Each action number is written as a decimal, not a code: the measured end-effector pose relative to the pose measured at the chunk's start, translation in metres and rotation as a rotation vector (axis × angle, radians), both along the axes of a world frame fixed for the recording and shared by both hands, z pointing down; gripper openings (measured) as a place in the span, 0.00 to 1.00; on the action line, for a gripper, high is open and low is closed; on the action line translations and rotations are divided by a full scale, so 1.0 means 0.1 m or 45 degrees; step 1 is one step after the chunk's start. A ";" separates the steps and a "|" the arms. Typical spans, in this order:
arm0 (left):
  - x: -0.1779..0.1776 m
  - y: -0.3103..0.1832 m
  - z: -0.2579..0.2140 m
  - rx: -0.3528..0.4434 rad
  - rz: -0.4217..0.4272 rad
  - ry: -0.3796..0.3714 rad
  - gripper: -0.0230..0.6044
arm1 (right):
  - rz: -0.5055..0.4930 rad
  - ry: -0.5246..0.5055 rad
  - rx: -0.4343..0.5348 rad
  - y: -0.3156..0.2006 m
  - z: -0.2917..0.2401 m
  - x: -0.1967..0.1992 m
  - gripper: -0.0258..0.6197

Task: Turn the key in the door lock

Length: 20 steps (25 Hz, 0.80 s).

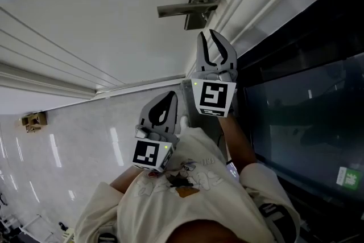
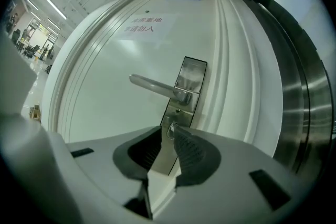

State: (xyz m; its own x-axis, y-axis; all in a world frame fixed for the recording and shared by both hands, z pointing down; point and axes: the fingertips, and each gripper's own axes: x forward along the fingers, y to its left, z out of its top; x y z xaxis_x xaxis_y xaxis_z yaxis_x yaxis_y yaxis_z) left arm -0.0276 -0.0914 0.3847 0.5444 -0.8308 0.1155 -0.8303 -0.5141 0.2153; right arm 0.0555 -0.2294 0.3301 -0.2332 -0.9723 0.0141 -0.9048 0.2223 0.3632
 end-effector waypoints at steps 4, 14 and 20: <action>-0.05 0.01 0.02 0.009 -0.006 0.013 0.05 | 0.033 0.032 -0.005 -0.19 -0.01 0.01 0.18; -0.06 -0.04 0.02 0.010 -0.017 0.031 0.05 | 0.066 0.063 -0.047 -0.51 0.00 -0.02 0.18; -0.12 -0.06 0.02 0.002 -0.044 0.027 0.05 | 0.078 0.023 -0.057 -0.59 0.02 -0.02 0.10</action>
State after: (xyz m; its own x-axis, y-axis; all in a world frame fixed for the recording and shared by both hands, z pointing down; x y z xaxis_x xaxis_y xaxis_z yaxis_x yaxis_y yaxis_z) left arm -0.0397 -0.0978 0.3870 0.5178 -0.8493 0.1029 -0.8427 -0.4856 0.2324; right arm 0.0540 -0.2883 0.3321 -0.1726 -0.9831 0.0615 -0.9106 0.1831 0.3706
